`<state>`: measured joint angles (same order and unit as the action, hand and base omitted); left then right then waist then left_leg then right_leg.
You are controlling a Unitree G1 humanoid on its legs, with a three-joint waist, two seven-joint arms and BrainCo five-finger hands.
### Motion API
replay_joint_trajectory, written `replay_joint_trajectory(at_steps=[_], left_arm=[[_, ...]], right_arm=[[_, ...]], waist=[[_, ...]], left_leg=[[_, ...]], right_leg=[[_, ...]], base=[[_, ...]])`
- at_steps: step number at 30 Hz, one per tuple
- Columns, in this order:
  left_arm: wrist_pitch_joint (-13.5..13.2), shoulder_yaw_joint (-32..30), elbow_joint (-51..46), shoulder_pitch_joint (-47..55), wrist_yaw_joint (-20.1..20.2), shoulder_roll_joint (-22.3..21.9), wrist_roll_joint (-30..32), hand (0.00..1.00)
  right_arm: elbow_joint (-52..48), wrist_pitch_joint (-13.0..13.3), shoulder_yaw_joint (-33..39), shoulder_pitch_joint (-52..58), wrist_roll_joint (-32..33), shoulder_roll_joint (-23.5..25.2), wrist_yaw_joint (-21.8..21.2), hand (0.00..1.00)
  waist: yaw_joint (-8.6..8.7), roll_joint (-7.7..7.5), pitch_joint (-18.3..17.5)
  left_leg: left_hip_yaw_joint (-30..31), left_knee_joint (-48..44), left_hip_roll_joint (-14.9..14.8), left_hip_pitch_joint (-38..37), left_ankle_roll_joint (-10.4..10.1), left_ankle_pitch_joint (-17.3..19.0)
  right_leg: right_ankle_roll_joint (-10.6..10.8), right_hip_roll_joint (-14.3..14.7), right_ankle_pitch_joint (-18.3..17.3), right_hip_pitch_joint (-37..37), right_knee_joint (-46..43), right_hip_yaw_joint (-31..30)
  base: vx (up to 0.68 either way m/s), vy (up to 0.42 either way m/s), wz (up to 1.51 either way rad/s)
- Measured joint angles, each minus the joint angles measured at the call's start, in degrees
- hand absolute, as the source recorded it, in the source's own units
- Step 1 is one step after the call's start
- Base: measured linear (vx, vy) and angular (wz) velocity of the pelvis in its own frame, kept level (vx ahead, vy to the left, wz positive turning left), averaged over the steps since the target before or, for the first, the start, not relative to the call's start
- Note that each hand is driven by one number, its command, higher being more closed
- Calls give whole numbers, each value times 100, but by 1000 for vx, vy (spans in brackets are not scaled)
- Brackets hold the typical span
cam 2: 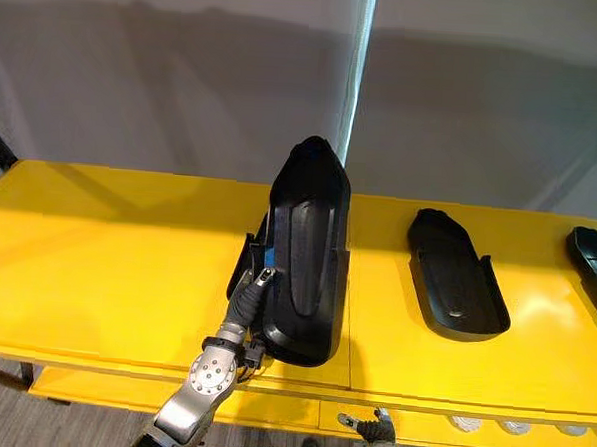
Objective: Walk over and take plastic housings, then place them on the shelf
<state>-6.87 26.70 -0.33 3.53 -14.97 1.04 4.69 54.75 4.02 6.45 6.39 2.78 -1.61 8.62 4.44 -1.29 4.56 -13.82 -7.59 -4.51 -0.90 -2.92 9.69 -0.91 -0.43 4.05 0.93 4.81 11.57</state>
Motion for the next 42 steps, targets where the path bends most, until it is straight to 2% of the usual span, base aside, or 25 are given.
replay_joint_trajectory(at_steps=[1, 2, 3, 5, 7, 8, 10, 11, 12, 13, 14, 15, 16, 18, 19, 20, 21, 22, 23, 28, 31, 36, 39, 40, 42], left_arm=[[0, 48, -52, -38, 0, -26, 0, 100], [-1, 78, -163, -78, 2, -101, -2, 100], [-3, 9, -243, -80, -10, -134, -15, 100], [-6, -37, -253, -81, -14, -133, -74, 100], [-37, -58, -350, -86, -9, -158, -196, 100], [-57, -27, -413, -104, -10, -184, -204, 100], [-133, 75, -471, -180, -13, -197, -305, 100], [-135, 135, -471, -252, -18, -224, -384, 100], [-142, 203, -469, -320, -13, -276, -435, 100], [-157, 200, -459, -358, -2, -180, -435, 100], [-160, 188, -431, -374, -6, 55, -434, 100], [-177, -2, -440, -396, -21, 142, -440, 100], [-224, -696, -433, -339, -300, 151, -432, 100], [-314, -559, -461, -502, -275, 141, -409, 100], [-318, -495, -462, -549, -258, 140, -400, 100], [-320, -401, -461, -578, -246, 141, -399, 100], [-318, -349, -461, -569, -240, 137, -394, 100], [-306, -323, -461, -545, -216, 132, -387, 100], [-283, -307, -461, -498, -112, 86, -374, 100], [-247, -368, -483, -272, 119, 79, -220, 100], [-244, -458, -483, -116, 131, 86, -210, 100], [-235, -607, -482, 53, 126, 96, -179, 100], [-233, -677, -484, 28, 123, 82, -177, 100], [-233, -757, -484, 15, 105, 79, -176, 100], [-227, -957, -485, 7, -17, 45, -170, 100]], right_arm=[[5, 2, 54, -6, -1, -31, 2, 0], [36, -16, 106, -27, -2, -121, 0, 0], [80, -38, 198, -36, -7, -179, -1, 0], [247, -55, 222, -12, -23, -278, -1, 0], [441, -159, 293, 147, -76, -479, 1, 0], [480, -214, 327, 192, -77, -508, -1, 0], [612, -283, 348, 336, -75, -495, -5, 0], [690, -290, 465, 363, -65, -497, 8, 0], [698, -287, 499, 427, -71, -596, 5, 0], [743, -294, 529, 376, -76, -539, 6, 0], [802, -286, 666, 356, -80, -354, 45, 0], [852, -269, 688, 266, -97, -368, 64, 0], [904, -265, 316, -69, -149, -482, 78, 0], [896, -253, 205, -135, -159, -443, 51, 0], [896, -249, 207, -150, -158, -423, 52, 0], [883, -244, 205, -151, -159, -437, 47, 0], [788, -240, 216, -135, -164, -426, 22, 0], [670, -228, 193, -118, -158, -407, -53, 0], [625, -183, 200, -134, -123, -376, -127, 0], [450, -194, 393, 25, -125, -299, -123, 0], [433, -216, 441, 87, -127, -304, -123, 0], [263, -220, 443, 179, -131, -277, -124, 0], [251, -220, 429, 213, -190, -270, -122, 0], [283, -224, 413, 203, -239, -253, -118, 0], [218, -219, 361, 138, -304, -261, -116, 0]], waist=[[9, 17, 3], [-57, 68, 22], [-73, 56, 33], [17, 21, 53], [144, 18, 53], [143, 18, 53], [153, 20, 51], [160, 83, 13], [171, 229, -80], [177, 155, -120], [259, -165, -199], [232, -173, -253], [124, 2, -147], [161, 134, -63], [182, 94, -65], [191, 129, -29], [203, 146, -5], [282, 155, 19], [412, 229, 66], [362, 260, 25], [240, 277, 16], [234, 278, 13], [132, 232, -8], [92, 146, -34], [-71, 143, -59]], left_leg=[[-331, -272, -155, 154, 3, 42], [-1096, -924, -558, 492, 165, 143], [-1474, -1652, -926, 678, 410, 300], [-1477, -2393, -1312, 739, 529, 455], [-1215, -2729, -1763, 731, 430, 490], [-1015, -2679, -1891, 766, 387, 469], [-271, -2345, -1956, 945, 115, 313], [160, -1837, -1919, 1002, -200, 120], [418, -1315, -1825, 1045, -825, 8], [388, -1488, -1710, 1090, -1161, 53], [323, -1972, -1302, 1367, -889, 242], [72, -2221, -1229, 1582, -614, 530], [-1024, -1118, -716, 707, 48, 282], [-1180, -568, -292, 452, 277, 89], [-1203, -514, -176, 440, 314, 67], [-1241, -459, -11, 435, 367, 48], [-1272, -391, 88, 418, 453, 36], [-1250, -294, 176, 410, 549, -23], [-1136, -260, 213, 413, 606, -78], [-1131, 218, 273, 53, 512, -296], [-1261, 600, 334, -93, 497, -494], [-1290, 819, 370, -233, 486, -631], [-1230, 503, 342, -81, 447, -585], [-840, 220, 334, 128, 439, -577], [-222, 57, 256, 275, 293, -419]], right_leg=[[6, -39, -3, -107, -58, 77], [47, -97, -40, -346, -251, 121], [78, -227, -144, -523, -489, 128], [250, -464, -343, -618, -866, 137], [542, -880, -621, -777, -1440, 134], [637, -1017, -685, -865, -1604, 103], [888, -1320, -723, -1004, -1838, 91], [1072, -1469, -573, -1014, -1753, 121], [1333, -1561, -261, -981, -1426, 197], [1442, -1699, -66, -902, -1255, 167], [1344, -2044, 633, -832, -781, 159], [625, -2088, 1760, -970, -274, 299], [406, -1649, -340, -1575, -2887, 691], [463, -926, -1181, -1281, -3024, 575], [420, -813, -1314, -1191, -2887, 566], [239, -720, -1425, -1109, -2677, 553], [211, -523, -1536, -1086, -2480, 276], [313, -149, -1575, -1008, -2091, -470], [-6, 14, -1294, -837, -1725, -841], [60, 78, -851, -375, -1012, -898], [66, 123, -540, -222, -587, -1048], [69, 142, -366, -91, -355, -1054], [67, 130, -342, -132, -353, -1169], [59, 95, -292, -234, -346, -1242], [89, 170, -215, -372, -336, -1474]], base=[[-137, 67, 86], [-124, 133, 42], [-102, 124, 28], [-55, 207, 21], [-52, 417, 29], [-12, 437, 28], [10, 460, 28], [24, 765, 19], [21, 659, 14], [31, 833, 11], [-25, 704, -16], [-23, 1435, -163], [-44, 1218, -182], [-73, 787, -88], [-100, 297, -9], [-69, 167, -15], [-74, 141, -8], [-87, 117, 16], [-65, 63, 24], [-68, 31, -7], [-99, -2, -26], [-63, -26, -5], [-65, -47, -7], [-56, -108, -38], [-21, -95, -60]])
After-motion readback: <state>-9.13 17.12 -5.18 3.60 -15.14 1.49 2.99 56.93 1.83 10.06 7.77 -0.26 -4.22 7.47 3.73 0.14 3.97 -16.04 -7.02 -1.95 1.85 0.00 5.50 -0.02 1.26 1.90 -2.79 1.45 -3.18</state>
